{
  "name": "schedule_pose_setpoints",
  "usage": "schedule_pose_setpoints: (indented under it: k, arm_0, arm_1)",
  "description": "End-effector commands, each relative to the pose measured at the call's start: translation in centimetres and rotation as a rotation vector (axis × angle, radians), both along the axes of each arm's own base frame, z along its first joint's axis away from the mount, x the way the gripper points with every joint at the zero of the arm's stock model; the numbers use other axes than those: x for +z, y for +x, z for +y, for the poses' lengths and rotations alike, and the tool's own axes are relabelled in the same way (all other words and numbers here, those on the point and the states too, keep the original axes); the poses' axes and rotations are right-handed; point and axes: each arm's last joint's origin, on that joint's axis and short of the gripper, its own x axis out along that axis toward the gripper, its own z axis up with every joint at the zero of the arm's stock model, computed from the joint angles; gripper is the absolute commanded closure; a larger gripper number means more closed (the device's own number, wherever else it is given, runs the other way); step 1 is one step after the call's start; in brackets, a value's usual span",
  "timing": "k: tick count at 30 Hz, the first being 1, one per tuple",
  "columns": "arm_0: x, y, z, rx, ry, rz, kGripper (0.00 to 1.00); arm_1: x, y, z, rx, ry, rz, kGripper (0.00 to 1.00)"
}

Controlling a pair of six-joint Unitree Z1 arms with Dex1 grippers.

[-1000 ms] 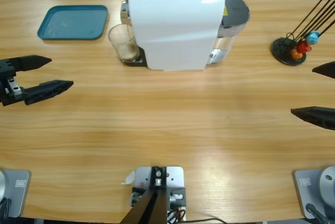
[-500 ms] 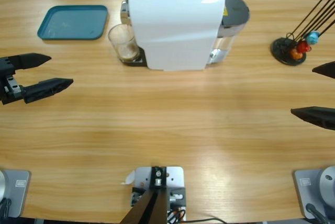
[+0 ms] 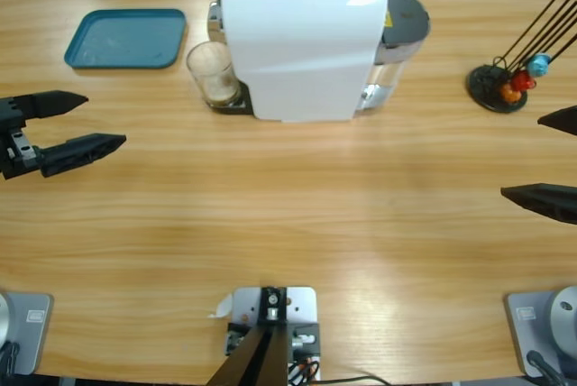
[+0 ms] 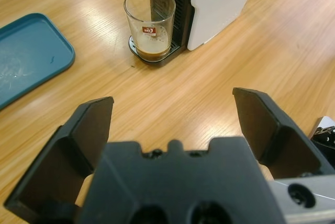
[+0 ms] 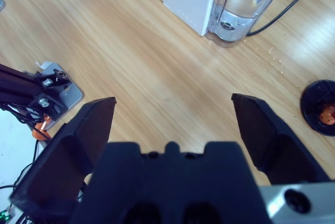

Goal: Pour coffee

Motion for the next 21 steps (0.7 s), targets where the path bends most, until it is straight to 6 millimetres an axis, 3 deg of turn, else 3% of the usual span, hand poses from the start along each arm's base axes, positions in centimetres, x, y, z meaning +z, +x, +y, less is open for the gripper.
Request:
schedule_pose_setpoints:
  k: [1,11,15,21]
  arm_0:
    - [-0.8,-0.4,0.2,-0.005,0.021,0.003,0.000]
    - [0.7,-1.8,1.2,-0.025,-0.030,-0.053,0.000]
    - [2.1,-0.6,0.3,-0.025,0.001,-0.035,0.000]
    - [2.2,0.9,-0.6,-0.130,0.044,-0.016,0.000]
  arm_1:
    - [-0.9,0.4,0.5,0.023,-0.030,0.039,0.000]
    - [-0.9,0.4,0.5,0.023,-0.029,0.037,0.000]
    - [-1.0,0.4,0.5,0.024,-0.029,0.037,0.000]
    - [-1.1,0.6,0.6,0.021,-0.029,0.028,0.000]
